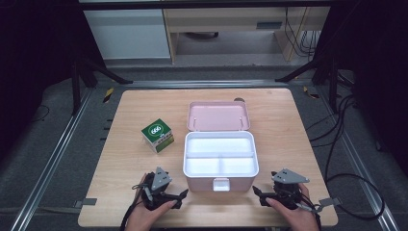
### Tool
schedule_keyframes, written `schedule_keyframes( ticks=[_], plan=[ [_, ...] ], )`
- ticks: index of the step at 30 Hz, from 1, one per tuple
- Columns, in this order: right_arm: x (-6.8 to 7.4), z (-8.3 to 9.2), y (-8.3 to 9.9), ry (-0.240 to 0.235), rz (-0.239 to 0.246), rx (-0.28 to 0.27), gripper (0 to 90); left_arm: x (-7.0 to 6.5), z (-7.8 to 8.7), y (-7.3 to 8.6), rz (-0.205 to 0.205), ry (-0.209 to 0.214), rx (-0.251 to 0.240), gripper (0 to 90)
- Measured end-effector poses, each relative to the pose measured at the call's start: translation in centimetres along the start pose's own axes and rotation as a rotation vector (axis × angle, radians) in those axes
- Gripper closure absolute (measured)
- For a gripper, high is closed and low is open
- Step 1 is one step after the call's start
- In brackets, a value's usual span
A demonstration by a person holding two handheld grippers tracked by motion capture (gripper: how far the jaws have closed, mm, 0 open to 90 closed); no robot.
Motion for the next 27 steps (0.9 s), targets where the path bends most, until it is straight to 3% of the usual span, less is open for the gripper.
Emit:
schedule_keyframes(
  ticks=[3, 5, 14, 27],
  plan=[
    [1.0, 0.1, -0.3, -0.033, 0.027, -0.002, 16.3, -0.7, -0.2, -0.2, -0.007, 0.018, -0.006, 10.1],
    [1.5, -0.1, -0.5, -0.047, 0.038, -0.005, 17.2, -1.4, -0.6, -0.2, -0.004, 0.052, -0.003, 12.8],
    [2.8, -1.0, -1.7, -0.08, 0.072, -0.02, 24.6, -2.1, -1.3, -1.0, -0.004, 0.082, -0.032, 26.6],
    [2.8, -1.8, -2.5, -0.058, 0.08, -0.026, 28.0, -1.9, -1.6, -1.7, -0.018, 0.063, -0.057, 30.8]
  ],
)
Point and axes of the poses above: each handheld gripper's, and its own axes: z roughly backward along the jaws, y roughly out of its underside, x roughly to its left, the point moved 7 cm from there along -z, roughly forward along the jaws, and after that the axes turned 13 degrees about z, right-handed, at the moved point
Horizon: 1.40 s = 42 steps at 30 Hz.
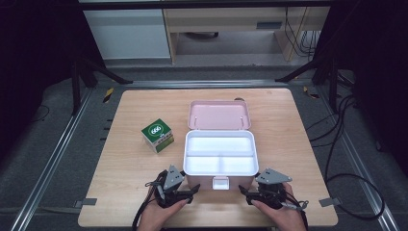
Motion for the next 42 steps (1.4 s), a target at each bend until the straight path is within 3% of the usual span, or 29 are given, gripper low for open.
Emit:
schedule_keyframes(
  ticks=[21, 28, 33, 38, 42],
  plan=[
    [-1.2, -1.3, -0.5, 0.034, -0.024, -0.01, 32.1, 1.1, -0.5, -0.6, 0.001, -0.04, -0.021, 40.9],
    [-1.2, -1.3, -0.4, 0.031, -0.022, -0.016, 32.6, 1.3, -0.1, -0.7, 0.003, -0.025, -0.032, 42.2],
    [-0.8, -1.2, 0.0, 0.017, -0.035, -0.011, 21.3, 2.0, 2.0, -1.8, 0.017, 0.017, -0.051, 31.2],
    [-0.9, -1.0, 0.3, 0.02, -0.048, -0.006, 17.7, 2.8, 4.3, -4.3, -0.059, 0.064, -0.004, 20.2],
    [-1.1, -0.7, 0.4, 0.022, -0.064, -0.013, 17.2, 3.6, 5.4, -7.2, -0.129, 0.071, 0.014, 15.9]
  ],
)
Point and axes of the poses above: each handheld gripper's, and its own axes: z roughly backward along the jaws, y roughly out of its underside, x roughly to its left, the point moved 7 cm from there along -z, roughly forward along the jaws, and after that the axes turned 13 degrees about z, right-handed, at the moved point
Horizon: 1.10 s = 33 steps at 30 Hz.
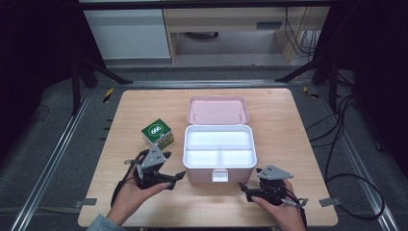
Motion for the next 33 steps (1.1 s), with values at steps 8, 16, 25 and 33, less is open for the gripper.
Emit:
schedule_keyframes(
  ticks=[8, 16, 25, 33],
  plan=[
    [-0.5, 0.2, 0.3, 0.002, -0.013, 0.002, 20.2, 1.1, -0.7, -4.1, -0.051, 0.013, 0.046, 12.9],
    [-0.7, 0.7, 0.9, 0.012, 0.013, 0.021, 24.6, -0.5, -3.0, -7.0, -0.162, 0.046, 0.165, 17.9],
    [-0.9, 0.9, 1.6, 0.012, 0.011, 0.038, 28.3, -1.9, -4.3, -9.6, -0.207, 0.068, 0.212, 26.4],
    [-0.8, 0.9, 1.8, -0.008, 0.011, 0.037, 36.4, -1.9, -5.6, -10.9, -0.276, 0.117, 0.283, 38.8]
  ],
)
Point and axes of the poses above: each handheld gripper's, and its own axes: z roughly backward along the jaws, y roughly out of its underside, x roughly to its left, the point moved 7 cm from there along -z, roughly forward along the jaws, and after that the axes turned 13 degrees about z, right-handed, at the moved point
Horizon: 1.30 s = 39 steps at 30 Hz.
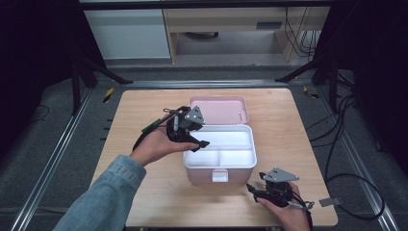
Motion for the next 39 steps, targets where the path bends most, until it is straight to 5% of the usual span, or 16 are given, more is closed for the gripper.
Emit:
schedule_keyframes(
  ticks=[10, 16, 39],
  plan=[
    [0.2, 0.0, 0.0, -0.009, 0.031, -0.009, 47.6, -0.1, -1.2, -1.1, -0.057, 0.009, 0.05, 50.5],
    [0.3, -0.1, 0.0, -0.017, 0.04, -0.006, 52.1, 0.1, -2.2, -0.8, -0.069, 0.029, 0.121, 58.4],
    [0.2, 0.0, 0.2, -0.032, 0.048, -0.005, 57.6, -0.8, -6.1, -0.2, -0.151, 0.099, 0.28, 77.8]
  ],
)
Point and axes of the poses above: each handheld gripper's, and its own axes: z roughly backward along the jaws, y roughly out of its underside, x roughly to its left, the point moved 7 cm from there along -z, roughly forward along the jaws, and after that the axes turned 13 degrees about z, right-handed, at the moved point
